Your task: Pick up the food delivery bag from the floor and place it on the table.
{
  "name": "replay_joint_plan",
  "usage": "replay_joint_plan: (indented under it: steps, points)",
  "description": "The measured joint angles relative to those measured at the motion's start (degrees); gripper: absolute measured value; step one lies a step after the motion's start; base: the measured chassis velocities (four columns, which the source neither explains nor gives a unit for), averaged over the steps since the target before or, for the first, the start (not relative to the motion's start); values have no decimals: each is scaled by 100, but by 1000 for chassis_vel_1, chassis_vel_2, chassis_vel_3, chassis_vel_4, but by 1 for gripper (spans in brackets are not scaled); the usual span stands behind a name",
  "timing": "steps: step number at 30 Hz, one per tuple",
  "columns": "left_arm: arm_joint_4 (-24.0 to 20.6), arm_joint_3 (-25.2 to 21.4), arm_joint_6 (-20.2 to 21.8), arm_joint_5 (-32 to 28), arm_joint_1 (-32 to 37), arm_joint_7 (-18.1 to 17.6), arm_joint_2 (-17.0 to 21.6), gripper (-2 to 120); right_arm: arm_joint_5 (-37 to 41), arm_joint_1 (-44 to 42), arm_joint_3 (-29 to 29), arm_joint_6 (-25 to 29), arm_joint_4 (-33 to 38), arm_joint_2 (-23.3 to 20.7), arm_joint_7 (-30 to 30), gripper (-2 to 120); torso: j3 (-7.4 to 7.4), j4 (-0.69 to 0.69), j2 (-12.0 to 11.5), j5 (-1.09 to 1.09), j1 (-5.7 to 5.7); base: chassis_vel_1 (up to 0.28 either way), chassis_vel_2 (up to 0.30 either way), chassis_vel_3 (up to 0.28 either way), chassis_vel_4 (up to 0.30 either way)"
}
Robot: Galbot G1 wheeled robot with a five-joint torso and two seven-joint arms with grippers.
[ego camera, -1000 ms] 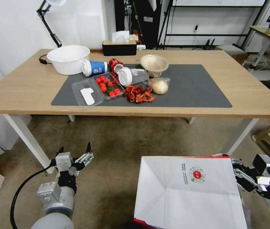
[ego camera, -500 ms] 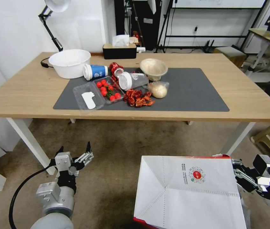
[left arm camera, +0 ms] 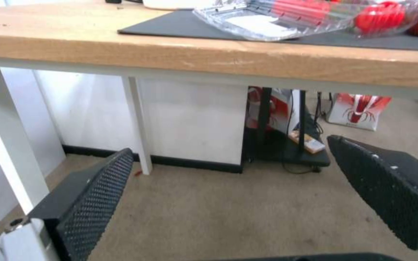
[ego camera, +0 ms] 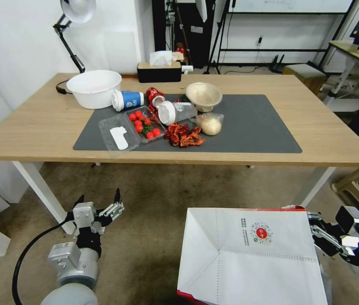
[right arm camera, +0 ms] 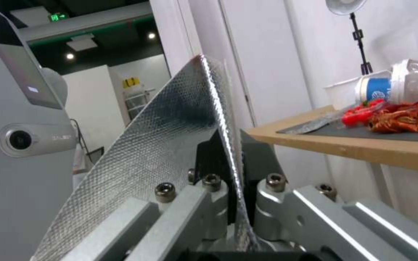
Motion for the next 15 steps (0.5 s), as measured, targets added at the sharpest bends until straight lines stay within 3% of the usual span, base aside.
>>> replay_joint_plan:
  steps: [15]
  points:
    - [38, 6, 9, 3, -15, 2, -2, 100, -11, 37, -29, 1, -27, 2, 0, 0, 271, 0, 467, 0, 197, 0, 0, 0, 0]
